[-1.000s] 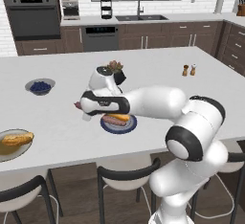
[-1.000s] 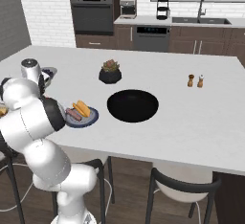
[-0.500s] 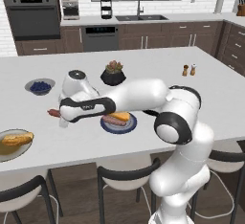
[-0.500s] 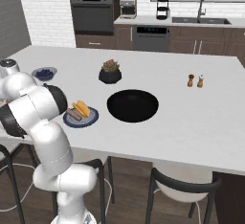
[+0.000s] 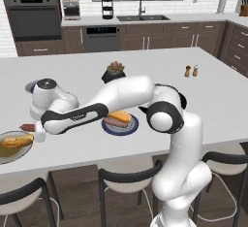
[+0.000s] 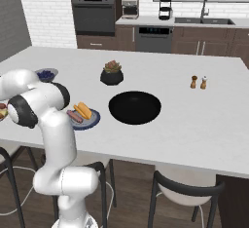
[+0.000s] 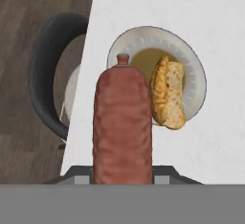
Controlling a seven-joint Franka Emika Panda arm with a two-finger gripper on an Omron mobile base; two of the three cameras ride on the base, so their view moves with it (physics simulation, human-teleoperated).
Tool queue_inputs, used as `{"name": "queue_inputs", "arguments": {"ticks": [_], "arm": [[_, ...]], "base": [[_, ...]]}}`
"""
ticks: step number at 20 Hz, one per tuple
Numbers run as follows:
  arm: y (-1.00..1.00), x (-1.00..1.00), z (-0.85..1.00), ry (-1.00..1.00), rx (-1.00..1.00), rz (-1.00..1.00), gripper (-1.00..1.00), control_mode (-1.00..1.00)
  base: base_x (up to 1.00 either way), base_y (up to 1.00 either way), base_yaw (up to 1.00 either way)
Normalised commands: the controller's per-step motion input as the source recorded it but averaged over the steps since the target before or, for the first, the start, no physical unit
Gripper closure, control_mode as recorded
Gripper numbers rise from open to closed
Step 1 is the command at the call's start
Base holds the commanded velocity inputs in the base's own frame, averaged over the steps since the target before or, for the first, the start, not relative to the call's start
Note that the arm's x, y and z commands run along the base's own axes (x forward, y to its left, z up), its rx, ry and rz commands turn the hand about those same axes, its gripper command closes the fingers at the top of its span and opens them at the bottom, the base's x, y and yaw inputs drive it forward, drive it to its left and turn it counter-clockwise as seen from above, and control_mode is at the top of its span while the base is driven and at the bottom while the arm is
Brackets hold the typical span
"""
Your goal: Place one bun and one sausage from the bowl on each plate.
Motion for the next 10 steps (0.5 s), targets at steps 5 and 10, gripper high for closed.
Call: {"name": "queue_inputs", "arguments": {"ticks": [5,10], "arm": [[0.56,-0.31,-0.04,0.0,-0.02,0.09,1.0,-1.0],[0.54,-0.02,-0.04,0.0,0.0,0.03,1.0,-1.0]], "base": [[0.0,0.0,0.0],[0.0,0.0,0.0]]}}
